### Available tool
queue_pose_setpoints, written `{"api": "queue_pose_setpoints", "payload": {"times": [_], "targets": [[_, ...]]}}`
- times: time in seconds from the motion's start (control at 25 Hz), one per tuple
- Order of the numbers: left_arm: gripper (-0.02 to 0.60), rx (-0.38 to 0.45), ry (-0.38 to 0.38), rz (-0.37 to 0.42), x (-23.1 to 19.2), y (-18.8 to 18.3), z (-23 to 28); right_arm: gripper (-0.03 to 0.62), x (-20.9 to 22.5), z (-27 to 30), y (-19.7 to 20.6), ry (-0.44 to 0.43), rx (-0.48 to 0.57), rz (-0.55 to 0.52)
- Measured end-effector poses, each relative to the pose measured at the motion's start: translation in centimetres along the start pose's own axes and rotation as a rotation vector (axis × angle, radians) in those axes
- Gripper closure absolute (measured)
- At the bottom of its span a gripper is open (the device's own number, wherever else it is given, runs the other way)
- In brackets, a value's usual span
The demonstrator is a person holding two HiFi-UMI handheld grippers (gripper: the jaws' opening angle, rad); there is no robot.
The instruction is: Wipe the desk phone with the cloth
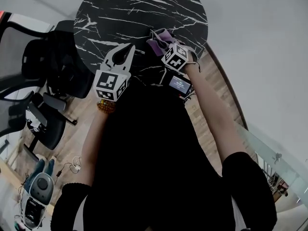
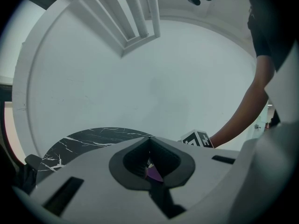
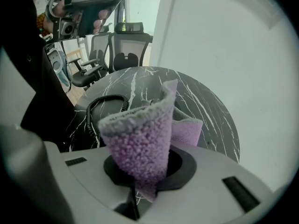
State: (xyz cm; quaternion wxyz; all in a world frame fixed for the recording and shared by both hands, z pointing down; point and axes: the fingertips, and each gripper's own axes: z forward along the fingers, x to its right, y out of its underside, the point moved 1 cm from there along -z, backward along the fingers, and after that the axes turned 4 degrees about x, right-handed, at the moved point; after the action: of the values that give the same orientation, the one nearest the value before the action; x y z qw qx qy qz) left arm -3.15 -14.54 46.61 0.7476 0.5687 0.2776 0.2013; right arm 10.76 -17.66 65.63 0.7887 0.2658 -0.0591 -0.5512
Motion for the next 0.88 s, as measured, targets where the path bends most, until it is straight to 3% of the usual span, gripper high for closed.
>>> {"api": "queue_pose_setpoints", "payload": {"times": [0.44, 0.88], "targets": [[0.569, -0.002, 0.001, 0.001, 0.1, 0.1, 0.1, 0.53, -1.8, 0.4, 0.4, -0.046, -0.021, 0.004], [0.569, -0.004, -0.007, 0.001, 0.0, 0.2, -0.2, 0.53, -2.0, 0.4, 0.3, -0.031, -0.019, 0.042]]}}
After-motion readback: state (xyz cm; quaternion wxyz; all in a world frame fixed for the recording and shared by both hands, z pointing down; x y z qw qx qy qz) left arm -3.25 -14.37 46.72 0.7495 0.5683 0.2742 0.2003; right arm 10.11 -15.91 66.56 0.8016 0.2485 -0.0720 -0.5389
